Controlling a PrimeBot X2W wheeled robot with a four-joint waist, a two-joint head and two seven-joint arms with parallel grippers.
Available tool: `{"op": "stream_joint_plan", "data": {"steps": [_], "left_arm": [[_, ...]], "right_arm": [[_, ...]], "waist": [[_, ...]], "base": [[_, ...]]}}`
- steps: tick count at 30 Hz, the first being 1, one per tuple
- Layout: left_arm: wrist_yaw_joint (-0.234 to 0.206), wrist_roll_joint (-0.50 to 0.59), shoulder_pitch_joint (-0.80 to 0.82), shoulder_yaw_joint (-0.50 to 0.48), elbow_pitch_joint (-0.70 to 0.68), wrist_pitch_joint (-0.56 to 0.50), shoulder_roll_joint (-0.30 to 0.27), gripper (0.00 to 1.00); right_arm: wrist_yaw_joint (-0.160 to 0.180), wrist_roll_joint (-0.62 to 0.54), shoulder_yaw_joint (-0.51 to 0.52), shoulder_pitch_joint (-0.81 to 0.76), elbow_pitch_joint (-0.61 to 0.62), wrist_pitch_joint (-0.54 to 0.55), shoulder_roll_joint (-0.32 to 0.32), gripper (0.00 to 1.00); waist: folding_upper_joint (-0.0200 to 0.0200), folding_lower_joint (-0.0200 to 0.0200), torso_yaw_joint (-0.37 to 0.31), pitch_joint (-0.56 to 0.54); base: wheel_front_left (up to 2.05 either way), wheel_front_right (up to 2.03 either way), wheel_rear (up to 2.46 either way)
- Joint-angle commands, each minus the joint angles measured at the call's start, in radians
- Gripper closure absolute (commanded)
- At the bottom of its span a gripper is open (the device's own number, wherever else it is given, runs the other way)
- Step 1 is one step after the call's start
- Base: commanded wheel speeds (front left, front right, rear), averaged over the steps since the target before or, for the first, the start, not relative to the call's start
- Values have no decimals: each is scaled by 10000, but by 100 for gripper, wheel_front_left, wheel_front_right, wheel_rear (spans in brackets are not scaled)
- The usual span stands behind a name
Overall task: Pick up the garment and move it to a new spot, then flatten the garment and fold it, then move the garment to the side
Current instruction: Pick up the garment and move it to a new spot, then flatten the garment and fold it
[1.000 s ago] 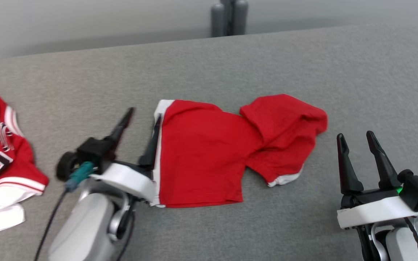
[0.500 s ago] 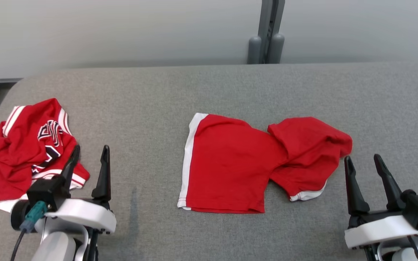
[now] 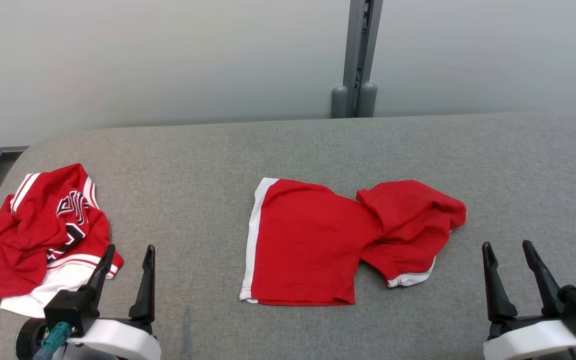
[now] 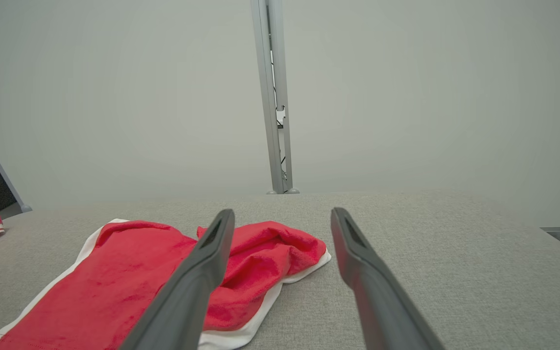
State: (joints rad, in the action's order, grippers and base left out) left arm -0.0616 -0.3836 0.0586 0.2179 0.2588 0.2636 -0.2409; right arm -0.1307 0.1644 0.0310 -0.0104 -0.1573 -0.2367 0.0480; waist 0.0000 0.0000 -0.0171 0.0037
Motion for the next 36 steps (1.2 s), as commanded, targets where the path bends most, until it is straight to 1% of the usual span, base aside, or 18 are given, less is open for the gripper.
{"op": "stream_joint_plan", "data": {"steps": [1, 11, 26, 31, 36], "left_arm": [[-92, -23, -148, -56, -106, -34, -60, 0], [-254, -238, -529, -143, -554, -153, -159, 0], [-366, -213, -358, -81, -771, -195, -252, 0], [-326, -172, -83, -20, -831, -205, -276, 0], [-162, -33, 548, 214, -912, -158, -147, 0]], "right_arm": [[-1, -84, 24, -100, 98, 72, 48, 0], [-1, -66, 39, -273, 377, 227, 49, 0], [-1, -63, 10, -165, 407, 245, 49, 0], [-1, -133, -82, 99, 356, 318, 47, 0], [-1, -123, -1121, 825, -363, 913, 49, 0]], "waist": [[0, 0, -52, -32], [0, 0, -79, -45], [0, 0, 4, 162], [0, 0, 272, 366], [0, 0, 1024, 838]], "base": [[0, 0, 0], [0, 0, 0], [0, 0, 0], [0, 0, 0], [0, 0, 0]]}}
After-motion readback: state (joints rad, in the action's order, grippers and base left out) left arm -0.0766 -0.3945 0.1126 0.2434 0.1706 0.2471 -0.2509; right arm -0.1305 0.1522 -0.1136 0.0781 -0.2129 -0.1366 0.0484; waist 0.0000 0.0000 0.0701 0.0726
